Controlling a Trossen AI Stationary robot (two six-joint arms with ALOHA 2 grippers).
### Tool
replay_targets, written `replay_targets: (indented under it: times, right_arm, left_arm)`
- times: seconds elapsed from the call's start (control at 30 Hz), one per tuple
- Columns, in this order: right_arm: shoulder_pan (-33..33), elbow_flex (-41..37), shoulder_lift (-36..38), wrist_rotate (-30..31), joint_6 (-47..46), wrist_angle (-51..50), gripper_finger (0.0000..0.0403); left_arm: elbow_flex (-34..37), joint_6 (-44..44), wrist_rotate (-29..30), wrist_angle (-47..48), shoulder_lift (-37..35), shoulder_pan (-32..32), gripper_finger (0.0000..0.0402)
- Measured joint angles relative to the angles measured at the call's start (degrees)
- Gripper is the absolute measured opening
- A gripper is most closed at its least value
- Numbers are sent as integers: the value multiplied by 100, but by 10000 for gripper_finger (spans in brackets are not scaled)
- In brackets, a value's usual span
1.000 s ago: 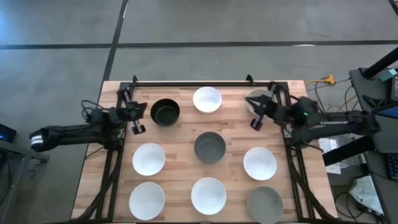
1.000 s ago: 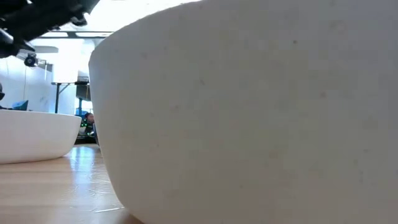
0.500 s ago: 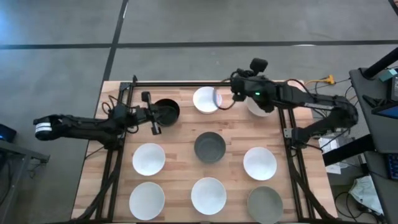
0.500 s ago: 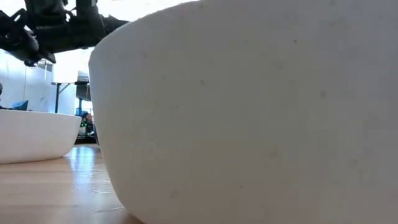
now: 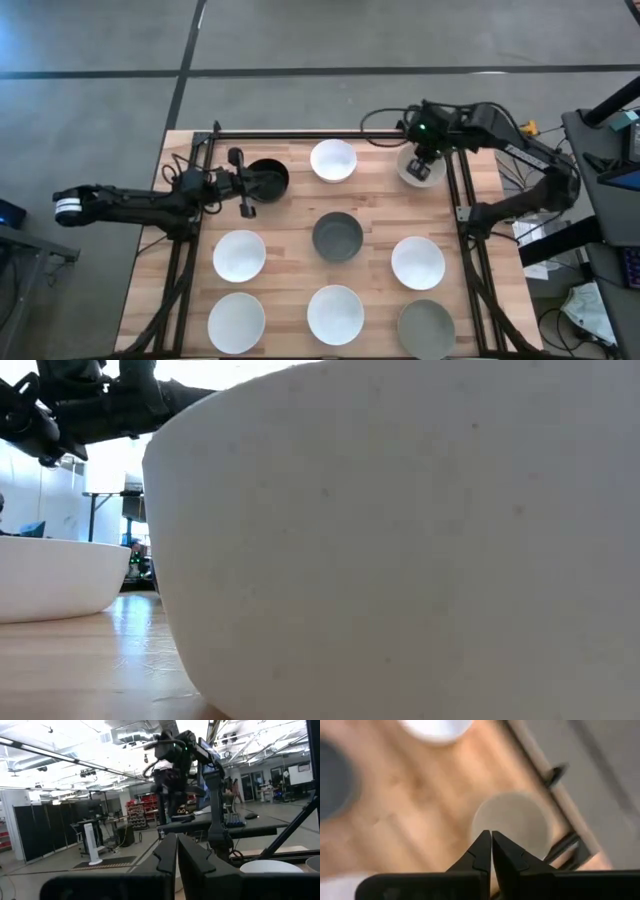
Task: Nest bowls inside each other
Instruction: Stack the light brown bowl on top of the dark gray bowl
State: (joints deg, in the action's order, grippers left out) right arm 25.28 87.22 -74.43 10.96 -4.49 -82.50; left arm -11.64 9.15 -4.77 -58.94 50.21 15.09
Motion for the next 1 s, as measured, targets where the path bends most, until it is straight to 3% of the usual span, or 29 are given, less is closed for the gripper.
replay_targets:
  times: [0.27,0.43,0.73,1.0]
  right_arm:
    - [392,-1140,949,-244,-101,428,9]
    - [425,-1970,1129,-558,6,915,9]
    - [523,-2386,359,-657,418,1114,9]
    - [779,-2109,-25,-815,944,1153,15]
  left_arm:
    - [2,0,-27,-4,-142,-107,1]
    - [2,-135,-27,-40,-184,-124,1]
    - [-70,-289,-27,-15,-260,-151,1]
    - [-72,-293,-28,-17,-266,-161,1]
